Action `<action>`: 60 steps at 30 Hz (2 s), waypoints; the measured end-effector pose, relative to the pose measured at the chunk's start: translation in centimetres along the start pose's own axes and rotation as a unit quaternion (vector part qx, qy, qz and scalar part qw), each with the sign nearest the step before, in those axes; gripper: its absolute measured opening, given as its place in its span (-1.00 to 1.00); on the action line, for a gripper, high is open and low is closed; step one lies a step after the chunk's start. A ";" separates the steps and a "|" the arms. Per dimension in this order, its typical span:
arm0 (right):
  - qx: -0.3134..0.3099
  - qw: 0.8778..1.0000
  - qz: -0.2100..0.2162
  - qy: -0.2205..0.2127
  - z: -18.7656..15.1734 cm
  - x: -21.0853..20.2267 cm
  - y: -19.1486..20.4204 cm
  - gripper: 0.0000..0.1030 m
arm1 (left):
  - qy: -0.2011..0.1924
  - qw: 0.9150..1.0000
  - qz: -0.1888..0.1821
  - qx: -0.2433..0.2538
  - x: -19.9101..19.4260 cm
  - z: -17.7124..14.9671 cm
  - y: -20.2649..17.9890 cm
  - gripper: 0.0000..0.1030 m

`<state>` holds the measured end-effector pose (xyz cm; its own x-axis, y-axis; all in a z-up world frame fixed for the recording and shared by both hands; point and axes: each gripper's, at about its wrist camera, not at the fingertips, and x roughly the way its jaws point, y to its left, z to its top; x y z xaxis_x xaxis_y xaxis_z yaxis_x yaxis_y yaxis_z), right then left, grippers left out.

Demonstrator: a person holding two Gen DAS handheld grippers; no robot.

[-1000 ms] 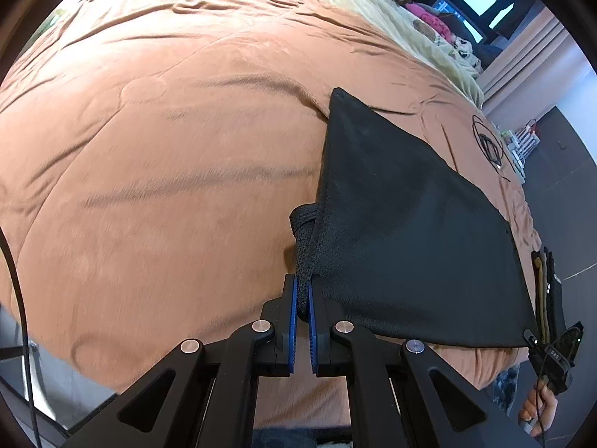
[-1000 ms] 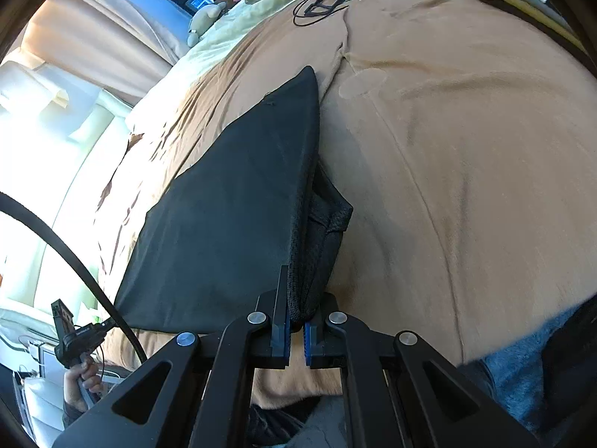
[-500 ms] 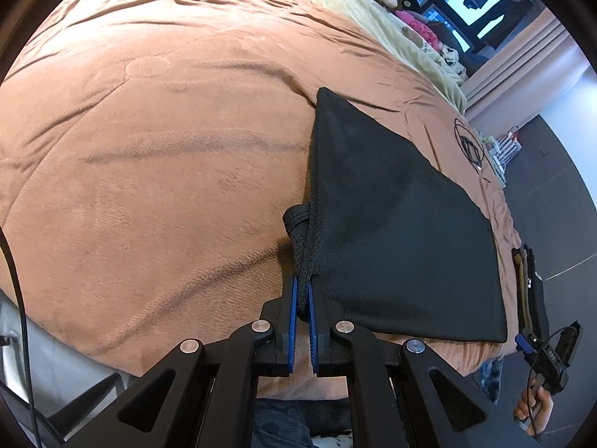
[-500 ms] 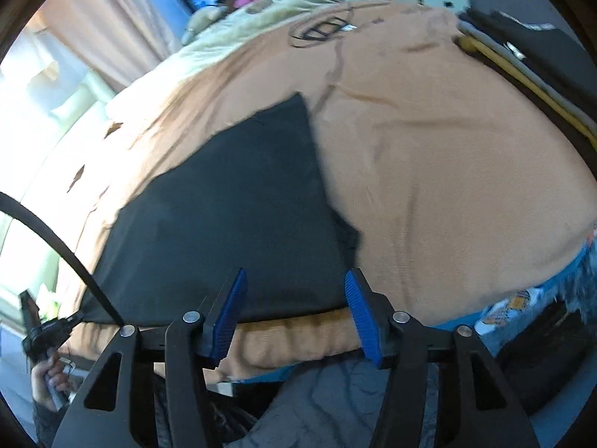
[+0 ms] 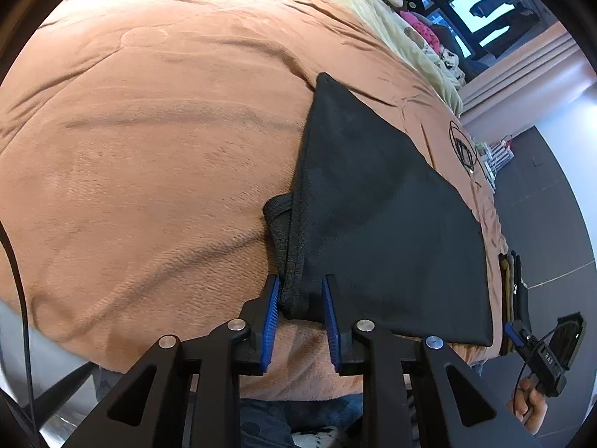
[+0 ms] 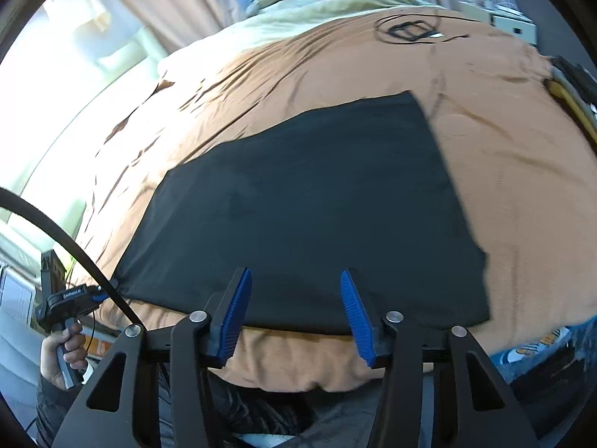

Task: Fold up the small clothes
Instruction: 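Hold the edge with the left gripper while the right gripper opens and moves over the shirt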

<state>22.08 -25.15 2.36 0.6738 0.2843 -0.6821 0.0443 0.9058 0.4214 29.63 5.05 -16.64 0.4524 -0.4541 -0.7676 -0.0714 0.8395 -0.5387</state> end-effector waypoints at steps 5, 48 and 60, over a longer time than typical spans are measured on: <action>-0.020 0.999 0.014 0.027 1.1 2.8 1.7 -0.22 | 0.003 1.000 0.010 -0.004 0.3 -0.1 -0.1 -0.50; -0.100 0.987 -0.050 0.116 13.6 22.7 6.7 -0.76 | -0.009 0.997 0.057 -0.050 0.4 -0.1 0.4 -0.85; -0.093 0.987 -0.082 0.106 18.4 26.1 6.1 -0.77 | -0.002 0.996 0.066 -0.056 0.5 0.0 0.2 -0.85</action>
<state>53.51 -17.96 -1.89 0.4979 0.1712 -0.8502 -0.0092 0.9813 0.1922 29.82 4.97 -17.19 0.4359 -0.3398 -0.8334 -0.2289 0.8536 -0.4679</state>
